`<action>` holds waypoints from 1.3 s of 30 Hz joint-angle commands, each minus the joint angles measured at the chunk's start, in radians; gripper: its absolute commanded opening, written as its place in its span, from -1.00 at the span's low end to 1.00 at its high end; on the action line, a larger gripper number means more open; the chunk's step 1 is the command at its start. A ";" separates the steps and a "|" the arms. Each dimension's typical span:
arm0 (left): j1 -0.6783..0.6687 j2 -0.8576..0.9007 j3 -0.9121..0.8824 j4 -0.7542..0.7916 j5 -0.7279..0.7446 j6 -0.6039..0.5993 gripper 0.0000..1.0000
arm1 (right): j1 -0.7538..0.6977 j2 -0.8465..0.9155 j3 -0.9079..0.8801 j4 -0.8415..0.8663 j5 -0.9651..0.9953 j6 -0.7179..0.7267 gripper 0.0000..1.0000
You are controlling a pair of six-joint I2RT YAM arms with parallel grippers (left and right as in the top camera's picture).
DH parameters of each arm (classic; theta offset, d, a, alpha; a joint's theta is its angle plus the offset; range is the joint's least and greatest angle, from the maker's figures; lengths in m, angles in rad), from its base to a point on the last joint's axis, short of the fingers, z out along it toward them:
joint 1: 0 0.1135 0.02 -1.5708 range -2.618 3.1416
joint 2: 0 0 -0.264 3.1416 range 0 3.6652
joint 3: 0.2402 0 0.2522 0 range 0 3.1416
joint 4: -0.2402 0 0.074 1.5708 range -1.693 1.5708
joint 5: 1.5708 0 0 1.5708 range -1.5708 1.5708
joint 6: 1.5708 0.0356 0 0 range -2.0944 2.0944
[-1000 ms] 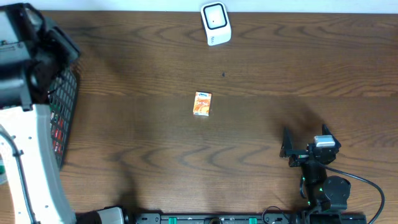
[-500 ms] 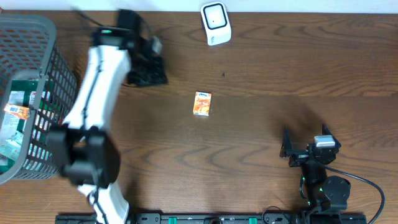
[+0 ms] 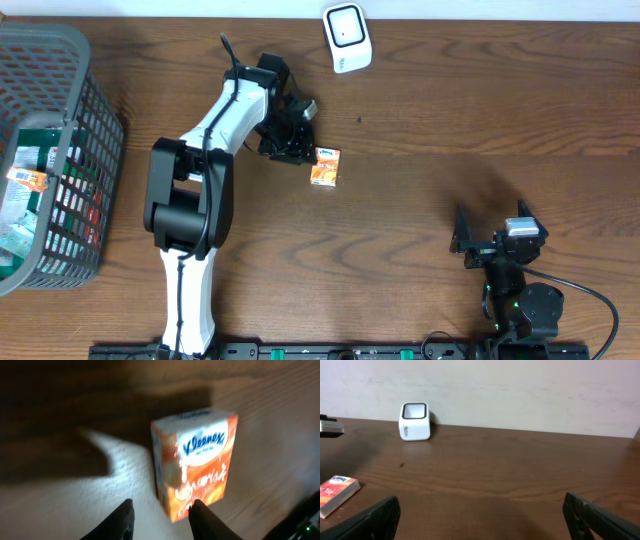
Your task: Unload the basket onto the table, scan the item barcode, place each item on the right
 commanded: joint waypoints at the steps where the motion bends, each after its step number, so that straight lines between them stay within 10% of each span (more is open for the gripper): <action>1: -0.003 0.007 -0.032 0.029 0.066 0.032 -0.23 | -0.003 -0.005 -0.001 -0.004 0.002 0.012 0.99; 15: -0.038 0.007 -0.142 0.143 0.066 0.031 -0.25 | -0.003 -0.005 -0.001 -0.004 0.002 0.012 0.99; 19: -0.038 -0.002 -0.137 0.138 0.065 0.013 -0.72 | -0.003 -0.005 -0.001 -0.004 0.002 0.012 0.99; 24: -0.034 -0.080 -0.134 0.136 0.048 -0.007 -0.85 | -0.003 -0.005 -0.001 -0.004 0.002 0.012 0.98; 39: -0.231 -0.283 -0.150 0.069 -0.699 -0.481 -0.85 | -0.003 -0.005 -0.001 -0.004 0.002 0.012 0.98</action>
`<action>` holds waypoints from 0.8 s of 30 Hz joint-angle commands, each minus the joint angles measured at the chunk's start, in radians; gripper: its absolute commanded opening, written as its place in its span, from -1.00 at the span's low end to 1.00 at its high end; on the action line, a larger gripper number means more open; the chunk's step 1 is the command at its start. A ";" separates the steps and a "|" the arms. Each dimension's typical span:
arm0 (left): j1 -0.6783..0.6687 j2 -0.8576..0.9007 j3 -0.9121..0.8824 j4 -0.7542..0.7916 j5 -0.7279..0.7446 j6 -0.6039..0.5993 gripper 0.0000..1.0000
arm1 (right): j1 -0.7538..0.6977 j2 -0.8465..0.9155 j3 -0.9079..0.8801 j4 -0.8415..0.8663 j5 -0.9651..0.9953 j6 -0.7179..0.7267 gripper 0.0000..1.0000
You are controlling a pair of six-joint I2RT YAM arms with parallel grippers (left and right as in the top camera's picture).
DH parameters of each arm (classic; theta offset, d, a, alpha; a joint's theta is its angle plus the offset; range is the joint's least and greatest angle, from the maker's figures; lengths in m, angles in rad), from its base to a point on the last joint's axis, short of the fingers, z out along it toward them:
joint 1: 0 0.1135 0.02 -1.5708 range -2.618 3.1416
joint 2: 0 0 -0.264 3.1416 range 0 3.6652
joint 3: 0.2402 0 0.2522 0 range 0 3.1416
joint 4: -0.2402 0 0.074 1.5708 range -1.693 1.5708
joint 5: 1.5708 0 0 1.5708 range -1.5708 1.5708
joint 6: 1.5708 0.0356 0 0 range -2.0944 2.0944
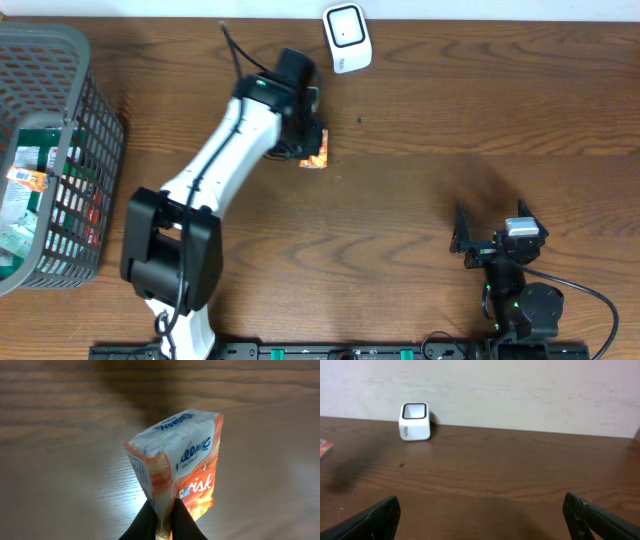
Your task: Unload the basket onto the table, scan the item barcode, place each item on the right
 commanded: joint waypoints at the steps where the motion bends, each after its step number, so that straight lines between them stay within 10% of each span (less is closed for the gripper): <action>1: -0.083 0.024 -0.018 -0.009 -0.312 -0.184 -0.86 | -0.003 -0.005 -0.001 -0.004 0.002 0.012 0.98; 24: -0.338 0.097 -0.029 -0.052 -0.514 -0.295 -0.85 | -0.003 -0.005 -0.001 -0.004 0.002 0.012 0.99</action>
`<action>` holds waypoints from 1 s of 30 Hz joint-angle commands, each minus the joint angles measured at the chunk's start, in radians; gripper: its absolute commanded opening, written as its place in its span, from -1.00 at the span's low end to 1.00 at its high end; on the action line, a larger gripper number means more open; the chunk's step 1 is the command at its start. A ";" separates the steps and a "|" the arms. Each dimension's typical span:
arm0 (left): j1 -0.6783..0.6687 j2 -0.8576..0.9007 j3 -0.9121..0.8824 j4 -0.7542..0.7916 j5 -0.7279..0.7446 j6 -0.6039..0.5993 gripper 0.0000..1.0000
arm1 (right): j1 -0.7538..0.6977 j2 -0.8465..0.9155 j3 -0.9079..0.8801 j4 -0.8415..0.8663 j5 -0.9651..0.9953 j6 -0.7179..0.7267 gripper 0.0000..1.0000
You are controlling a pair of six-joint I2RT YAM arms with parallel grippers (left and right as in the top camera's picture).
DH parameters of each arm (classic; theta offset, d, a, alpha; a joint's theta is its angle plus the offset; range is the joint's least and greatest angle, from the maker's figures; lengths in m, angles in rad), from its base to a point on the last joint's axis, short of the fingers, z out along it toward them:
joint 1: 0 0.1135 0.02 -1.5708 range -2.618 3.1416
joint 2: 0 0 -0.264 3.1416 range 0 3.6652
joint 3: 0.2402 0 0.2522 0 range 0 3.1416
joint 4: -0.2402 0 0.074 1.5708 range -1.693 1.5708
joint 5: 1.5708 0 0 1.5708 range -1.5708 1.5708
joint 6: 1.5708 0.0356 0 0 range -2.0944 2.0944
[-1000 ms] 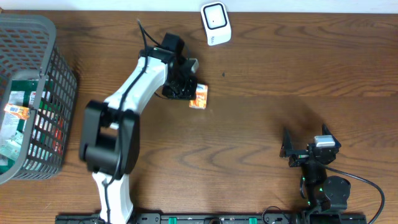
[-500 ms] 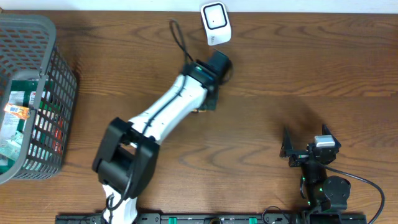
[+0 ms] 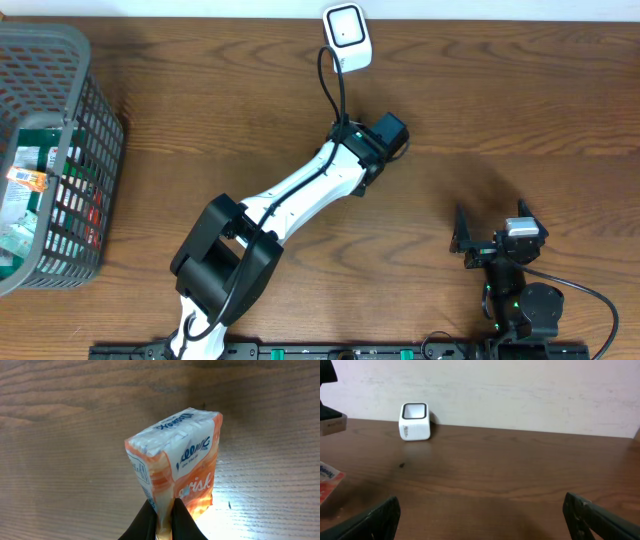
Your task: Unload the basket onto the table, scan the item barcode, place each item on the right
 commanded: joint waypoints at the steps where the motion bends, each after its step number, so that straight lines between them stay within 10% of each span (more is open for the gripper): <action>1: -0.002 0.020 -0.009 -0.031 -0.034 -0.052 -0.85 | -0.003 -0.005 -0.001 -0.004 0.002 0.012 0.99; 30: -0.001 0.097 -0.005 -0.071 -0.080 -0.093 -0.42 | -0.003 -0.005 -0.001 -0.004 0.002 0.012 0.98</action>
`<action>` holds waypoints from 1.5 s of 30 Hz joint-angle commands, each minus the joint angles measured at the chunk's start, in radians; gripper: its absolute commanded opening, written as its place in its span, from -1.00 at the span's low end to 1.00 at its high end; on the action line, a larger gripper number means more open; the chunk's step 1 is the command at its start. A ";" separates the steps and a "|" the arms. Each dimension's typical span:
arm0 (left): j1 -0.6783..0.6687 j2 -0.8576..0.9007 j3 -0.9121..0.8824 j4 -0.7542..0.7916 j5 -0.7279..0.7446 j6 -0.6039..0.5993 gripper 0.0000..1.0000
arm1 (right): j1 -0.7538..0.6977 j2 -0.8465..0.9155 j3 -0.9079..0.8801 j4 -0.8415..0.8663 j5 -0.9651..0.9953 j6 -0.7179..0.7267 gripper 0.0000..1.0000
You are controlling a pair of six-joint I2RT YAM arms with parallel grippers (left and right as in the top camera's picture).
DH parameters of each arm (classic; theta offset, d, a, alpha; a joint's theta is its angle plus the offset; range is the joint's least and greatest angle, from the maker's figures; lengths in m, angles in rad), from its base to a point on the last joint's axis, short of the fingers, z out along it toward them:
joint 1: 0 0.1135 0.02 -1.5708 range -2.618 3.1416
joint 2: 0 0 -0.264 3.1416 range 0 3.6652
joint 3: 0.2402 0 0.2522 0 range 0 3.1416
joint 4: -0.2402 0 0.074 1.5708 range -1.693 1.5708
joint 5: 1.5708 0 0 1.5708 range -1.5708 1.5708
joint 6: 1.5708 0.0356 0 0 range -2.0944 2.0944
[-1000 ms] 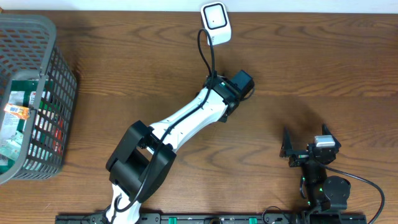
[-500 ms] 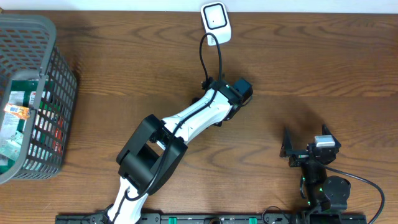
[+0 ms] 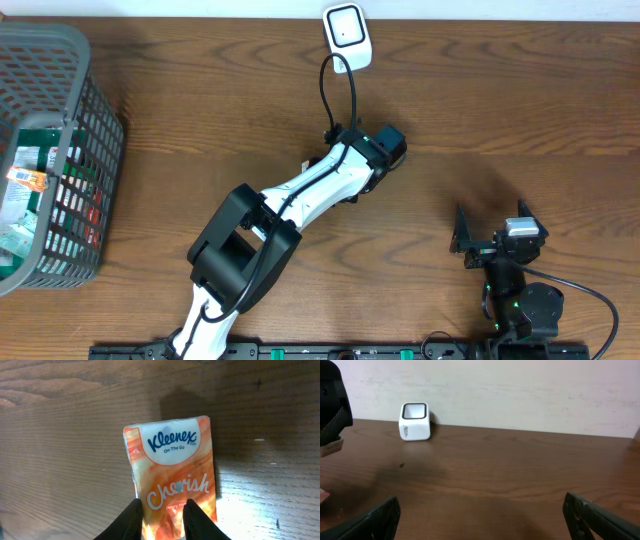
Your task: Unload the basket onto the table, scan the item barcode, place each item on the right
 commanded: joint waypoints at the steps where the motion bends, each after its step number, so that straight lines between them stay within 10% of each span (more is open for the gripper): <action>1: 0.002 0.012 -0.004 -0.003 0.003 -0.008 -0.42 | -0.003 -0.005 -0.001 -0.004 0.002 0.012 0.98; 16: 0.002 0.011 0.026 0.023 0.033 -0.004 -0.84 | -0.003 -0.005 -0.001 -0.004 0.002 0.012 0.98; 24: 0.020 0.011 0.045 0.006 0.038 0.022 -0.76 | -0.003 -0.005 -0.001 -0.004 0.002 0.012 0.99; 29: 0.147 -0.010 0.090 -0.009 0.293 0.060 -0.58 | -0.003 -0.005 -0.001 -0.004 0.002 0.012 0.99; 36: 0.431 -0.013 0.075 0.030 0.960 0.406 -0.41 | -0.003 -0.005 -0.001 -0.004 0.002 0.012 0.99; 45: 0.543 -0.013 -0.070 0.070 1.117 0.609 -0.28 | -0.003 -0.005 -0.001 -0.004 0.002 0.012 0.99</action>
